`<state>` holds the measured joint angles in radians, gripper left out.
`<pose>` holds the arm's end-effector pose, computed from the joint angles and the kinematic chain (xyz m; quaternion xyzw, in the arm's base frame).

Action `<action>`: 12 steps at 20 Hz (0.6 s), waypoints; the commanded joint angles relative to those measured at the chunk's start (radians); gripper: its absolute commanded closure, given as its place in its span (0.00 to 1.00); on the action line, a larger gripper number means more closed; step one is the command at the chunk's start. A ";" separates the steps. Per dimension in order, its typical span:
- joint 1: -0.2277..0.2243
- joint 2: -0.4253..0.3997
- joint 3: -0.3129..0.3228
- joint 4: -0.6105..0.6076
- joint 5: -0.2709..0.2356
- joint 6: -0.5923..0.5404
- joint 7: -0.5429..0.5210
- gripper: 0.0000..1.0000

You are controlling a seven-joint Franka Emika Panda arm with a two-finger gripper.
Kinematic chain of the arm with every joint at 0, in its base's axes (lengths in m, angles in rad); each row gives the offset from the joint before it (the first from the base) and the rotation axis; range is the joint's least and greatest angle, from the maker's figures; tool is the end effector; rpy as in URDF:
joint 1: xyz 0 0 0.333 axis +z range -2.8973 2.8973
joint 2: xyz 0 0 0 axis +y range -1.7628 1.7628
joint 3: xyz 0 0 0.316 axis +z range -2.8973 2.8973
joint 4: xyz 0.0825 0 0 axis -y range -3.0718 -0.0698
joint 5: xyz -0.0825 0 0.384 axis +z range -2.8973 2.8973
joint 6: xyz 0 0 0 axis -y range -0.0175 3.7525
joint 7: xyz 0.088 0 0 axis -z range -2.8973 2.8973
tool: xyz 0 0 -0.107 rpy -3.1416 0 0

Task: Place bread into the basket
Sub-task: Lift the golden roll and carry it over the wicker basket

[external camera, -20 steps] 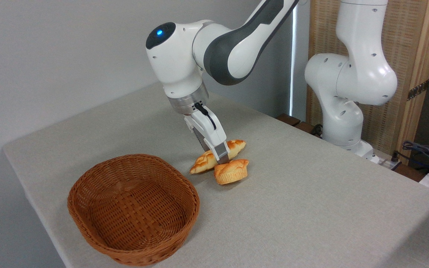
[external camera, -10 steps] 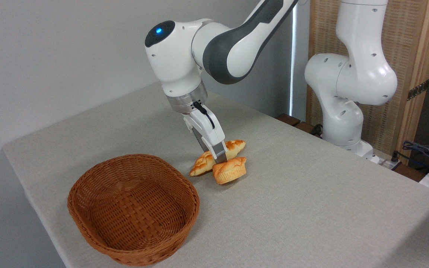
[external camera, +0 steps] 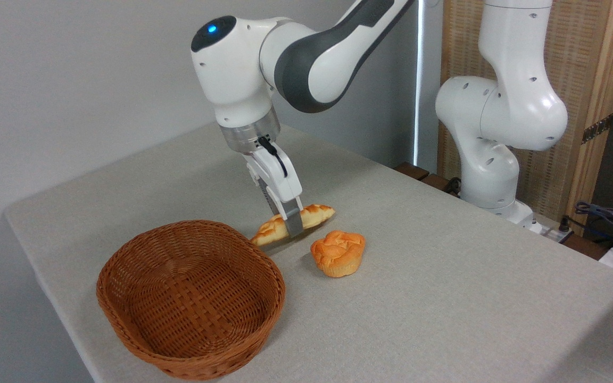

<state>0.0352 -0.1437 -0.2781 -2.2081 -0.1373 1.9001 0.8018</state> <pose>0.4667 -0.1283 0.4258 0.8776 -0.4699 -0.0687 0.0648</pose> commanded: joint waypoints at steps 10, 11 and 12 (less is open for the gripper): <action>-0.005 0.026 0.016 0.116 0.056 -0.170 0.148 0.67; -0.005 0.027 0.016 0.122 0.056 -0.177 0.154 0.67; -0.003 0.027 0.016 0.129 0.068 -0.187 0.157 0.67</action>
<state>0.0354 -0.1274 -0.2719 -2.1185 -0.0939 1.7598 0.9245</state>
